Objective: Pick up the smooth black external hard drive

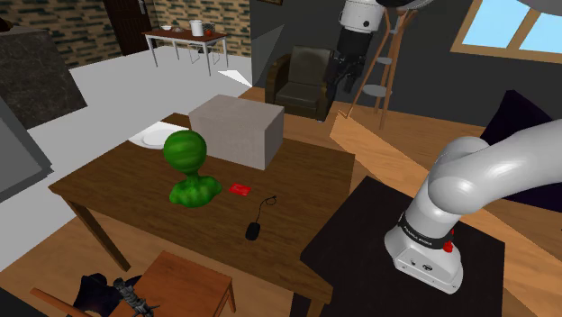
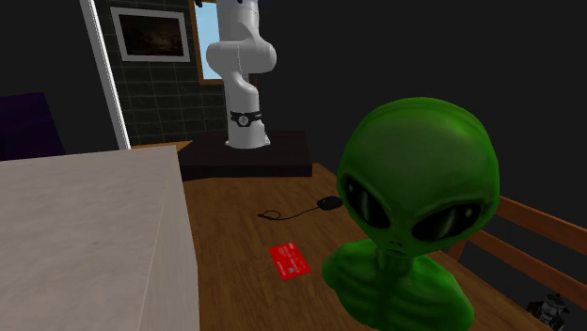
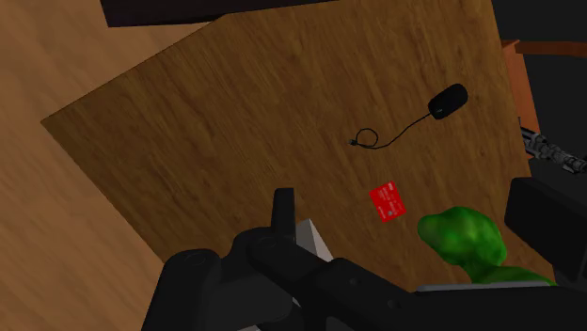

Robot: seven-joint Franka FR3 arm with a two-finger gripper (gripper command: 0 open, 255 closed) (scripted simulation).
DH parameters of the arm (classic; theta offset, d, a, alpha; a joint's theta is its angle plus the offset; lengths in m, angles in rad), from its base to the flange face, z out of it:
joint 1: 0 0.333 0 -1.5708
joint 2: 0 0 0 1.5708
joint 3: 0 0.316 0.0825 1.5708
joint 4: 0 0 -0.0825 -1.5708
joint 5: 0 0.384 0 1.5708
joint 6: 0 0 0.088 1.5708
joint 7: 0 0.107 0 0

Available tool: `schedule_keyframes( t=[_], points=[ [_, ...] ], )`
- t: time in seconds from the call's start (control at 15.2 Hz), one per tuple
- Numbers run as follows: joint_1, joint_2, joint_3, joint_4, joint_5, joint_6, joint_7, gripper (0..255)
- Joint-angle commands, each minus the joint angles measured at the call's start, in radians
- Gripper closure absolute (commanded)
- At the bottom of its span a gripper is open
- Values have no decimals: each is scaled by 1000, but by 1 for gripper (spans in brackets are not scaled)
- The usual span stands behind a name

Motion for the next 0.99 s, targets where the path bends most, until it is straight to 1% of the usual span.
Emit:
schedule_keyframes(
  t=[0.0, 0.26, 0.46, 0.73, 0.92],
  points=[
    [0, 0, 0, 0, 0, 0, 0, 0],
    [5, -30, 68, -137, 38, 135, 99, 0],
    [13, -30, 124, -224, 70, 243, 175, 0],
    [27, 4, 207, -317, 114, 398, 280, 0],
    [34, 59, 276, -367, 144, 524, 362, 0]
  ],
)
